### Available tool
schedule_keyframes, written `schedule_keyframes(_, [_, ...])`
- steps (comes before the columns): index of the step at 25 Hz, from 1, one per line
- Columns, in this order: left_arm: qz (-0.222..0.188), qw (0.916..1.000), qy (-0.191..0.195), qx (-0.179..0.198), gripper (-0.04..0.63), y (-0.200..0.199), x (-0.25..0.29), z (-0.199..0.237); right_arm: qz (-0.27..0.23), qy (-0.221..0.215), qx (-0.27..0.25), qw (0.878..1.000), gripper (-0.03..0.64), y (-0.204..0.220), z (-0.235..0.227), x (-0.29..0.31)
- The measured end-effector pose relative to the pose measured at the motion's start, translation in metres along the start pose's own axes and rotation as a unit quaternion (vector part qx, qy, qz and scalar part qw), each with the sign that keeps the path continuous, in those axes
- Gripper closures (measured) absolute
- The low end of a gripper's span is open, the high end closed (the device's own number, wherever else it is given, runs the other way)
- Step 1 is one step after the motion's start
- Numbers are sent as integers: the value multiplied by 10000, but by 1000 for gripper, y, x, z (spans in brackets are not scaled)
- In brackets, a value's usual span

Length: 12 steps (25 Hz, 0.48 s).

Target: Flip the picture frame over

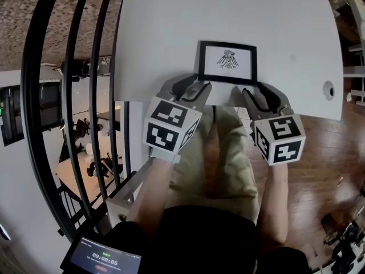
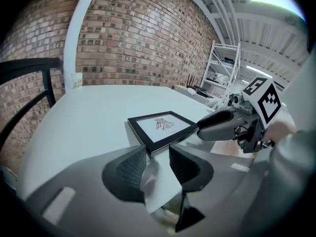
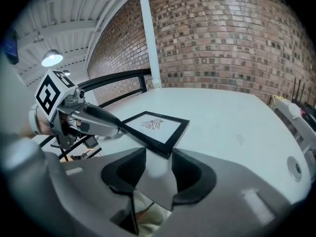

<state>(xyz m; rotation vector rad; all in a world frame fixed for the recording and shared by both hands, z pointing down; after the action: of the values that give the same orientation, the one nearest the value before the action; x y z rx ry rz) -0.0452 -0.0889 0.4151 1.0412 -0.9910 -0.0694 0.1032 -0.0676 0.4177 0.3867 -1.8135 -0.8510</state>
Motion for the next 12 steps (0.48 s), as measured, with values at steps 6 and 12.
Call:
schedule_keyframes(6, [-183, 9998, 38, 31, 433, -11, -19, -13, -180, 78, -14, 9998, 469, -6, 8, -27])
schedule_keyframes(12, [-322, 9995, 58, 23, 436, -10, -29, -22, -321, 116, 42, 9994, 469, -6, 12, -38])
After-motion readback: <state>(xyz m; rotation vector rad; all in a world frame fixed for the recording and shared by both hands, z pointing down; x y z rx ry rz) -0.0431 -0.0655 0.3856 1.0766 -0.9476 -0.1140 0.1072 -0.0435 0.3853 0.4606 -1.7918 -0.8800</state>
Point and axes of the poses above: the fingertips, and each gripper's own axes: x forward along the fingers, z to its left, y out of its underside, the point moved 4 cm from there along -x, backward along the fingers, and after that the axes turned 6 degrees about x, right-handed, at the moved point
